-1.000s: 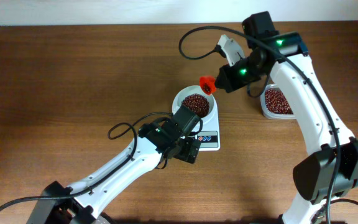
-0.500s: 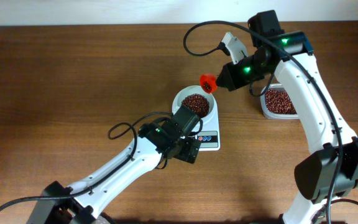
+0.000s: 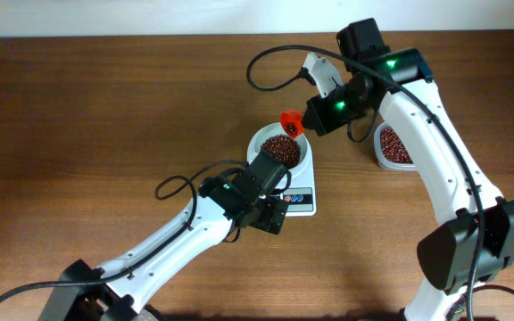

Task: Scoop item into bowl and weigh 50g on scale
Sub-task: 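Tip the scoop to trickle beans into the bowl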

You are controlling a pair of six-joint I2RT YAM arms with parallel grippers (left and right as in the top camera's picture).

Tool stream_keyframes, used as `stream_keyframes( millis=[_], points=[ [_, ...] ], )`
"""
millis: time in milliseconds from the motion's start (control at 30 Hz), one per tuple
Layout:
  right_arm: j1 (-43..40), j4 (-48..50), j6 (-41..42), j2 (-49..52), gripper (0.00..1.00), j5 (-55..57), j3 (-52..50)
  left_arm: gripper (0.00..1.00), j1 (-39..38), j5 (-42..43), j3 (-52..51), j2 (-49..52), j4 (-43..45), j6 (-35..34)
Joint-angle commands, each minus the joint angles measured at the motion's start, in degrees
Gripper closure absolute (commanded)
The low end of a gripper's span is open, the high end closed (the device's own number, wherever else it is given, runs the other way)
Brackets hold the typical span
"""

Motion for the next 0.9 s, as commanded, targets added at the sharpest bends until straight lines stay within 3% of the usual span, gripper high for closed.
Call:
stream_keyframes(
  millis=[0,100,200,500,533,600,667,867],
  points=[
    [0.31,0.55,0.39,-0.33,0.96,-0.33,0.81,0.01,-0.17,-0.85,-0.22,-0.59,-0.04,0.66],
    [1.16,-1.11,-1.14,-0.35,0.96,-3.3,0.81,0.01,-0.17,-0.87,-0.22,-0.59,-0.04,0.66],
    [1.38,-1.01,0.37,-0.28,0.96,3.41,0.81,0.01,-0.17,-0.87,-0.22,-0.59,-0.04,0.68],
    [1.46,0.37,1.84,-0.28,0.96,2.29,0.81,0.01,-0.17,-0.87,-0.22,-0.59,-0.04,0.66],
    [1.51,-0.55,-1.6,-0.31,0.96,1.07,0.81,0.01,-0.17,-0.85,-0.22,-0.59,-0.04,0.68],
    [1.25,-0.48,1.14,-0.31,0.96,5.29,0.81,0.01,-0.17,-0.87,-0.22,-0.59,-0.04,0.66],
    [1.25,-0.68,-2.43,-0.31,0.96,2.25,0.81,0.01,-0.17,-0.87,-0.22,-0.59,-0.04,0.66],
    [1.07,-0.68,-1.6,-0.35,0.96,3.82,0.81,0.01,-0.17,-0.87,-0.22,-0.59,-0.04,0.68]
  ],
)
